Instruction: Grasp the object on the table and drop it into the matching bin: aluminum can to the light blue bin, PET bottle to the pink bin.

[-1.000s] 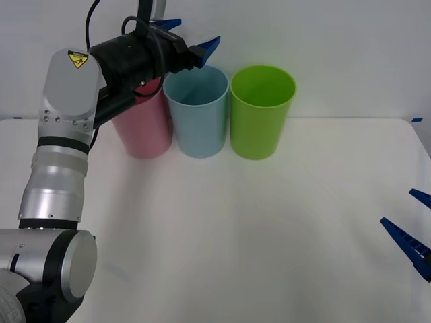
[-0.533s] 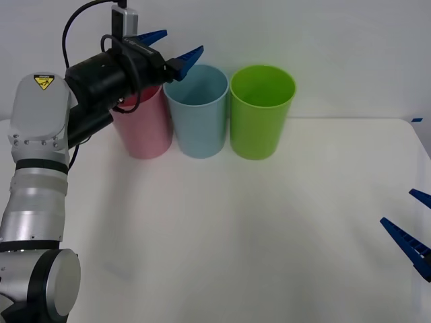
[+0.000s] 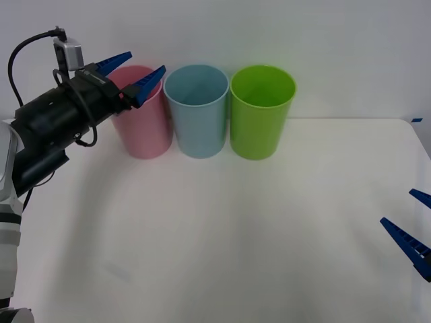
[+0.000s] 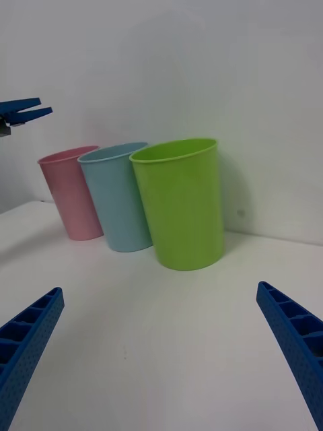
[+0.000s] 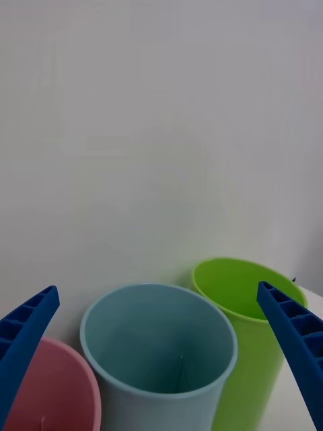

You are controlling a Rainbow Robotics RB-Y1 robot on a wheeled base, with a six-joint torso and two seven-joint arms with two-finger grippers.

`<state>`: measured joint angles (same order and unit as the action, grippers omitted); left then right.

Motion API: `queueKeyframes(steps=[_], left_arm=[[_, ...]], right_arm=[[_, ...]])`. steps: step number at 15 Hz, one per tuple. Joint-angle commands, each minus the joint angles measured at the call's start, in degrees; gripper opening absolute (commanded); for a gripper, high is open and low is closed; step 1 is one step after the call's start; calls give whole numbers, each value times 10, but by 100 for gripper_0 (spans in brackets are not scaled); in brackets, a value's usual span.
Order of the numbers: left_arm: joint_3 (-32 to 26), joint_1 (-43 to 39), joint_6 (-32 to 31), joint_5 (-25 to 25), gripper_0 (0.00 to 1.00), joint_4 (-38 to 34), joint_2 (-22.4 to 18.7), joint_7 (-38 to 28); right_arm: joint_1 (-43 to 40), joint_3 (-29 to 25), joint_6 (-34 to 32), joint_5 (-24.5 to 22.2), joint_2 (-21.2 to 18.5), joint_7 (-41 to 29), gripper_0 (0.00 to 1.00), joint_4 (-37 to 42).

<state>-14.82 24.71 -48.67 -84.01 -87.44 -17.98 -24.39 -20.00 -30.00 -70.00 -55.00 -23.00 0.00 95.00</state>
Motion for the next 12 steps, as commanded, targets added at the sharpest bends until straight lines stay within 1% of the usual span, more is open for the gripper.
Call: queueKeyframes(steps=[1, 3, 5, 8, 10, 12], left_arm=[[-12, -57, -12, 50, 100, -33, -32, 10], [-44, -92, -55, 76, 100, -34, -50, 38], [-79, -124, -104, 85, 100, -34, -66, 47], [-130, -164, -176, 85, 100, -34, -82, 61], [-152, -188, -211, 91, 100, -34, -91, 68], [-171, -221, -247, 110, 100, -34, -102, 78]], right_arm=[[0, 0, 0, 0, 0, 0, 100, 0], [0, 0, 0, 0, 0, 0, 100, 0], [0, 0, 0, 0, 0, 0, 100, 0], [0, 0, 0, 0, 0, 0, 100, 0], [0, 0, 0, 0, 0, 0, 100, 0], [0, 0, 0, 0, 0, 0, 100, 0]])
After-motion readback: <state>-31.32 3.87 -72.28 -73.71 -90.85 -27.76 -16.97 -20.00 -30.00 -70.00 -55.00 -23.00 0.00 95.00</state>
